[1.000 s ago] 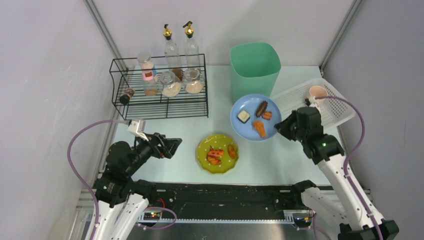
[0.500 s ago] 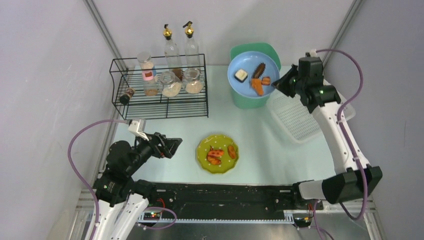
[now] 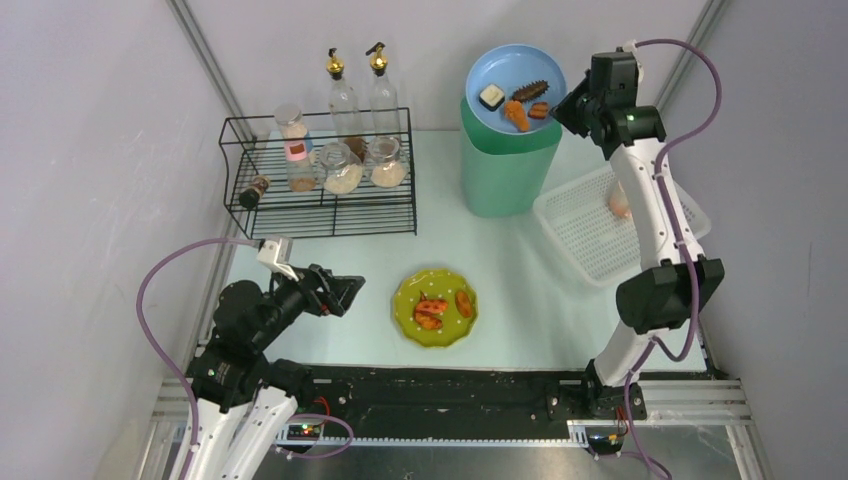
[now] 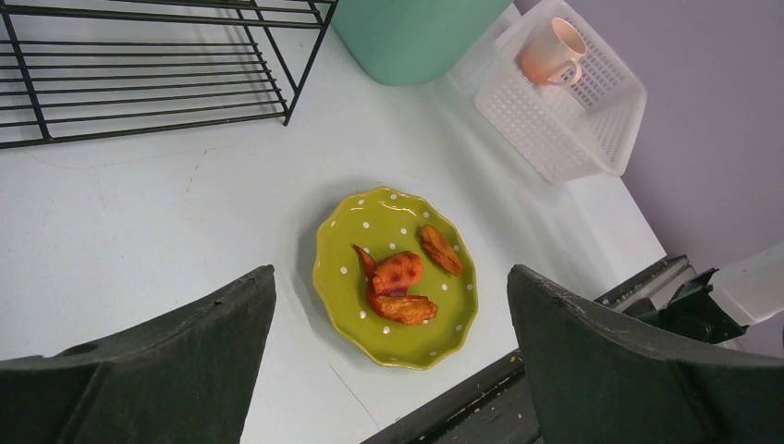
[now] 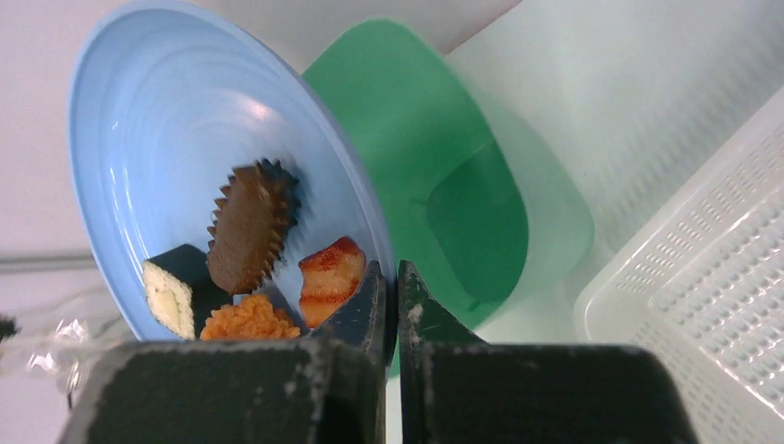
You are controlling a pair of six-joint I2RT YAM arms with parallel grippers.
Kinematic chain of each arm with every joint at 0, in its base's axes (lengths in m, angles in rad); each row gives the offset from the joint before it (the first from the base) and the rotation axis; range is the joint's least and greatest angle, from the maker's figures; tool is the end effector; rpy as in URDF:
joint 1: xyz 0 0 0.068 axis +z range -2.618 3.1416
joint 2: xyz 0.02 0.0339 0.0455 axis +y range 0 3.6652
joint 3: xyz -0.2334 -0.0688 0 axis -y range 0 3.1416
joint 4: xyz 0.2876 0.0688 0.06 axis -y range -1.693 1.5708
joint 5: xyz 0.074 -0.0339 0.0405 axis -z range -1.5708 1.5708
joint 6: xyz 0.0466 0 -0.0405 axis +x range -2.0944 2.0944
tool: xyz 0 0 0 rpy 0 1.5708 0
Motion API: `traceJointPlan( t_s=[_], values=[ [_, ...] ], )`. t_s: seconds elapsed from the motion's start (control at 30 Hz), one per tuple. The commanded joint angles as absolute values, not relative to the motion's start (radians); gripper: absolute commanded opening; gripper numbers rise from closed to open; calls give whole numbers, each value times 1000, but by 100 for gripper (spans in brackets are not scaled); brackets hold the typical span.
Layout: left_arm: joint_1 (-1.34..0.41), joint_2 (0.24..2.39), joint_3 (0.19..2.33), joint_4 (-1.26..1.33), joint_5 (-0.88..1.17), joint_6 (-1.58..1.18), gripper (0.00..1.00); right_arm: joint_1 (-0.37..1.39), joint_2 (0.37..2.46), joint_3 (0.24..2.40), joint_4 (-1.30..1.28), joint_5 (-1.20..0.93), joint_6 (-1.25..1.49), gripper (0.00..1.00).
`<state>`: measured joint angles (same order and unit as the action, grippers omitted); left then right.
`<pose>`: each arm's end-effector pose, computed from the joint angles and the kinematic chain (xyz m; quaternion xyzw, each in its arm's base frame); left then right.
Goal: Clear the kitchen counter
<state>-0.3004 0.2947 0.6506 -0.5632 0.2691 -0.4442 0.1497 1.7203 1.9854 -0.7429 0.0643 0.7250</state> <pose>0.1508 -0.0597 0.3133 0.0290 0.7735 -0.3242 0.5438 0.4193 0.0602 0.4221 0.2583 0.8141 0.1951 0.4822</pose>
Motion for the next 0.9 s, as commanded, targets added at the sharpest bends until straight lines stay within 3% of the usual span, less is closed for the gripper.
traceJointPlan(
  t_s=[0.0,0.33,0.87],
  values=[
    [-295,299,647,-550,289,-444,98,131,1767,2087,-681,177,757,0],
    [-295,290,647,-550,288,-444,98,145,1843,2111,-603,356,670,0],
    [-295,297,647,-550,290,-443,98,269,1770,1853,-74,678,135,0]
  ],
)
